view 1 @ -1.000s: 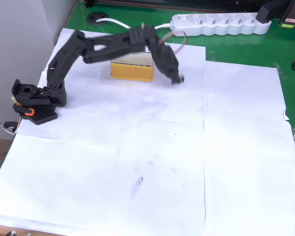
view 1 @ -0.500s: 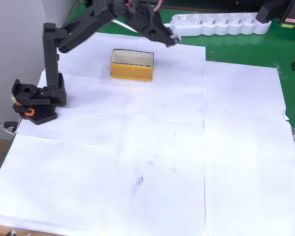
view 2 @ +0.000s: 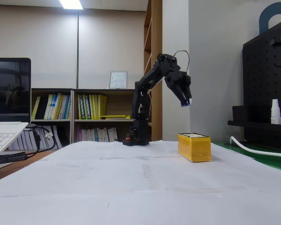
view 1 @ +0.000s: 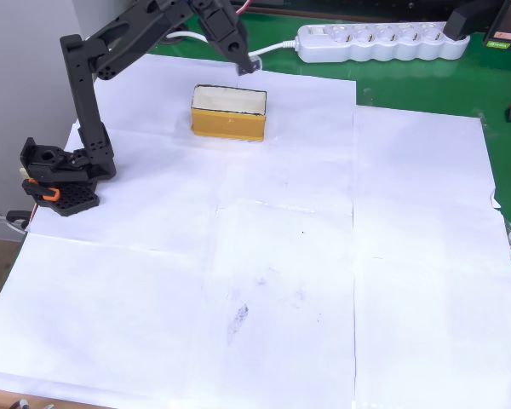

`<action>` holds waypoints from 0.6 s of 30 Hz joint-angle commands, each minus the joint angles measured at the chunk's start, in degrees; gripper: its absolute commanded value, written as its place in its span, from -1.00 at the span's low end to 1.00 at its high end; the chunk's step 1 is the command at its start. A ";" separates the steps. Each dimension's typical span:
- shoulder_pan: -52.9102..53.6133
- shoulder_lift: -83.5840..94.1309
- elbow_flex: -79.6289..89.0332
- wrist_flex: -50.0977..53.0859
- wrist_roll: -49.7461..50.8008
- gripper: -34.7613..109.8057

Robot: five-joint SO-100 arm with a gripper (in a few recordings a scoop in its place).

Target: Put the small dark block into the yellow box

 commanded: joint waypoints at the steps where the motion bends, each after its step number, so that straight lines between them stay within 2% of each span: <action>1: -2.20 -4.83 -1.49 0.53 -0.18 -0.52; 6: -4.13 -4.66 -4.66 0.09 0.70 -0.52; 18: -5.45 -2.20 -13.54 -8.17 -1.58 -0.52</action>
